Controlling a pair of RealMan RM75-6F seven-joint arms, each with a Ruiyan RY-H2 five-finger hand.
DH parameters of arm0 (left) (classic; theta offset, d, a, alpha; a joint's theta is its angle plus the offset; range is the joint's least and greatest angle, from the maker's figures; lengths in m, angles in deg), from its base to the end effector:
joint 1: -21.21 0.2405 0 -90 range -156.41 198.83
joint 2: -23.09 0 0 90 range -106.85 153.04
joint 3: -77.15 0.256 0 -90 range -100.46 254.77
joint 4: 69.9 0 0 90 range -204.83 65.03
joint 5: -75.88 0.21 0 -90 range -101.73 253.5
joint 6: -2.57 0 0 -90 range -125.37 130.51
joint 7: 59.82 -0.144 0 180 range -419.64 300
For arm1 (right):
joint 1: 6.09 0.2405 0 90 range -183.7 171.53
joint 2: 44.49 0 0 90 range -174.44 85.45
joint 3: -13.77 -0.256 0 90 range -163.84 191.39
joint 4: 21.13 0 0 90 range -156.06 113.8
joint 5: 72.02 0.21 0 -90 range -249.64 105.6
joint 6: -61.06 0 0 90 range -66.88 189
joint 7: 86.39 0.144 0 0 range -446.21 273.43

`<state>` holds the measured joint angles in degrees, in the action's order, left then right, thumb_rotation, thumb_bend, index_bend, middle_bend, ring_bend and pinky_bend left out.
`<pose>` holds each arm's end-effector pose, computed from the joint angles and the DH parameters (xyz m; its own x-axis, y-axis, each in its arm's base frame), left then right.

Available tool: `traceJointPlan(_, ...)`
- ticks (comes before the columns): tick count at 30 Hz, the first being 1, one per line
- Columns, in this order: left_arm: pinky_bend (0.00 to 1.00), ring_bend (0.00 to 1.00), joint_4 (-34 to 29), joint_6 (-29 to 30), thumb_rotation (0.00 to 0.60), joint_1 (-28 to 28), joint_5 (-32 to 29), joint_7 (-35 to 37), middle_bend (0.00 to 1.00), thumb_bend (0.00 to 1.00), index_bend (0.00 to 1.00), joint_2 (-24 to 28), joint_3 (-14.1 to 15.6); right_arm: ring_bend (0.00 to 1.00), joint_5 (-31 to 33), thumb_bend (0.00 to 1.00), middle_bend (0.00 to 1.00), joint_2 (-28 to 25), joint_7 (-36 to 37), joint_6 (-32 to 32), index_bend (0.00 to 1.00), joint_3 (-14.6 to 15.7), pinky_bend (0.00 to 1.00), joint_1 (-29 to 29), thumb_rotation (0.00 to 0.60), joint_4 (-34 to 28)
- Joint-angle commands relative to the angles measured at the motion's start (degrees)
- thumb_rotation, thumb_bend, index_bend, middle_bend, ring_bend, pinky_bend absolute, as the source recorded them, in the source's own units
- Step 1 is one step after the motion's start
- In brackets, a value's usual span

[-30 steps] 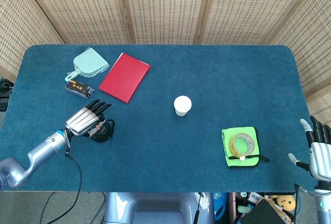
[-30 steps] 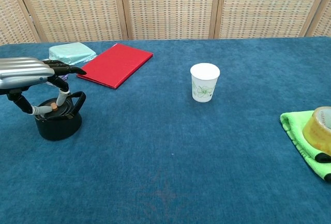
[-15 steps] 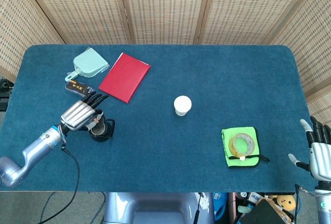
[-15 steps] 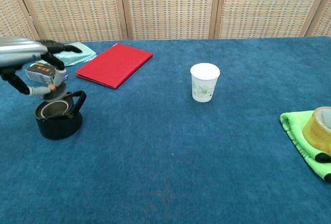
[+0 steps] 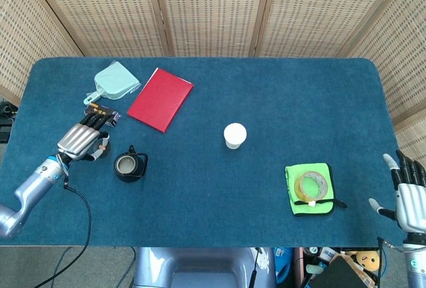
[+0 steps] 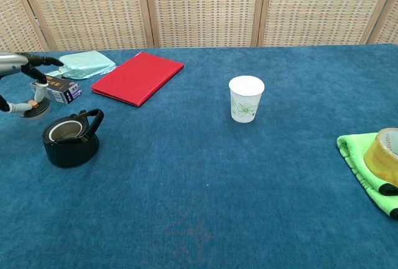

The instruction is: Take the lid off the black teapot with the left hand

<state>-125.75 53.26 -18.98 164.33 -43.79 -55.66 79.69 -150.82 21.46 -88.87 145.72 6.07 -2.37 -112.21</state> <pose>-0.2932 0.3790 0.0765 0.6534 0.2795 0.7035 0.7469 -0.3892 -0.5391 -0.3264 -0.1910 0.1691 0.4093 0.0613 0.9103 -0.9073 0.1331 0.3990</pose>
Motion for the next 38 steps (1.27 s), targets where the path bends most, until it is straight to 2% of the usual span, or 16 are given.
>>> traceJointPlan(1,0.0,0.0,4.4,-2.3,0.6,0.3,-1.0,2.1,0.0,0.46,0.62,-3.7,0.4,0.0,0.1,0.0,0.0,0.0,-0.1,-0.1,0.0,0.0,0.0,0.1,0.6,0.0)
traceJointPlan(6,0.0,0.0,7.7,-4.1,0.6,0.2,-1.8,2.0,0.0,0.46,0.61,-7.0,0.3,0.0,0.2,0.0,0.0,0.1,0.0,-0.6,0.0,0.1,0.0,0.2,0.6,0.2)
traceJointPlan(7,0.0,0.0,8.3,-4.2,0.6,0.2,-1.9,1.7,0.0,0.46,0.56,-7.5,0.3,0.0,0.3,0.0,0.0,0.1,-0.1,-0.6,0.0,0.1,0.0,0.2,0.6,0.2)
traceJointPlan(8,0.0,0.0,8.8,-4.4,0.6,0.3,-2.1,1.4,0.0,0.46,0.51,-8.0,0.2,0.0,0.3,0.0,0.0,0.1,-0.1,-0.6,0.0,0.1,0.0,0.2,0.6,0.3)
traceJointPlan(9,0.0,0.0,9.0,-4.5,0.6,0.3,-2.2,1.2,0.0,0.45,0.41,-8.2,0.1,0.0,0.3,0.0,0.0,0.1,-0.1,-0.6,0.0,0.1,0.0,0.2,0.6,0.3)
traceJointPlan(10,0.0,0.0,9.1,-4.7,0.6,0.4,-2.5,1.0,0.0,0.42,0.28,-8.5,0.0,0.0,0.3,0.0,0.0,0.2,0.0,-0.6,0.0,0.2,0.0,0.2,0.6,0.3)
traceJointPlan(12,0.0,0.0,8.3,-4.9,0.6,0.4,-2.8,0.7,0.0,0.32,0.09,-7.9,-0.2,0.0,0.2,0.0,0.0,0.1,0.0,-0.6,0.0,0.2,0.0,0.2,0.6,0.3)
traceJointPlan(13,0.0,0.0,7.3,-4.6,0.6,0.4,-2.9,0.6,0.0,0.26,0.02,-7.2,-0.3,0.0,0.2,0.0,0.0,0.1,0.1,-0.6,0.0,0.2,0.0,0.2,0.6,0.2)
traceJointPlan(14,0.0,0.0,6.1,-4.1,0.6,0.6,-3.0,0.4,0.0,0.24,0.0,-6.4,-0.6,0.0,0.2,0.0,0.0,0.1,0.1,-0.6,0.0,0.2,0.0,0.2,0.6,0.2)
traceJointPlan(17,0.0,0.0,1.1,-1.8,0.6,1.4,-3.6,-0.5,0.0,0.22,0.0,-2.8,-1.5,0.0,0.0,0.0,0.0,0.0,0.3,-0.5,0.0,0.2,0.0,0.1,0.6,0.1)
traceJointPlan(21,0.0,0.0,-7.5,4.3,0.6,4.0,-5.5,-1.7,0.0,0.21,0.0,3.3,-3.7,0.0,-0.4,0.0,0.0,-0.3,0.9,-0.5,0.0,0.4,0.0,0.1,0.6,-0.2)
traceJointPlan(28,0.0,0.0,-20.7,16.6,0.6,12.3,-11.0,-6.1,0.0,0.17,0.0,10.1,-6.6,0.0,-1.3,0.0,0.0,-0.7,1.5,0.2,0.0,0.7,0.0,-0.2,0.6,-0.7)
traceJointPlan(32,0.0,0.0,-27.9,23.4,0.6,17.8,-13.4,-11.7,0.0,0.17,0.0,12.3,-6.0,0.0,-1.9,0.0,0.0,-0.8,1.7,0.8,0.0,0.9,0.0,-0.5,0.6,-0.8)
traceJointPlan(34,0.0,0.0,-32.5,28.4,0.6,22.3,-14.5,-14.2,0.0,0.17,0.0,12.8,-4.8,0.0,-2.3,0.0,0.0,-0.8,1.8,1.2,0.0,1.0,0.0,-0.6,0.6,-0.8)
traceJointPlan(38,0.0,0.0,-36.5,30.6,0.6,24.7,-12.7,-16.1,0.0,0.17,0.0,13.6,-3.4,0.0,-2.3,0.0,0.0,-0.9,2.6,1.5,0.0,0.9,0.0,-0.7,0.6,-0.6)
